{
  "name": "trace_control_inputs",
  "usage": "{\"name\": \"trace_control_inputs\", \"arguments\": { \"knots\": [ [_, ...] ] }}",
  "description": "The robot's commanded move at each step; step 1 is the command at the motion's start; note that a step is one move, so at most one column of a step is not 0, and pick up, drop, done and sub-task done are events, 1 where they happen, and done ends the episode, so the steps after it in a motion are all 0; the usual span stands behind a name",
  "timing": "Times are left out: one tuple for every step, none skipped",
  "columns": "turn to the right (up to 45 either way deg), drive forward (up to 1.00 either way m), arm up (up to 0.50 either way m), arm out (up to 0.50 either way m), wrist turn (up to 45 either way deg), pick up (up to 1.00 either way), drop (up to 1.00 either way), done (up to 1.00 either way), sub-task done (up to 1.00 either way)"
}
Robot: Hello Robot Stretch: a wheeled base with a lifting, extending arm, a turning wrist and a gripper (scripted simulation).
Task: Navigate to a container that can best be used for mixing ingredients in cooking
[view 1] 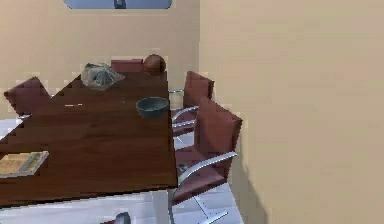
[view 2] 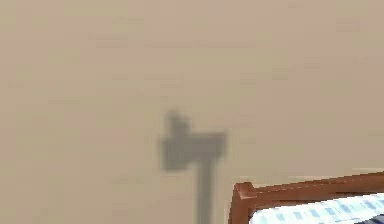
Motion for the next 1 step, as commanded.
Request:
{"name": "trace_control_inputs", "arguments": {
  "knots": [
    [0.0,0.45,0.00,0.00,0.0,0.00,0.00,0.00,0.00]
  ]
}}
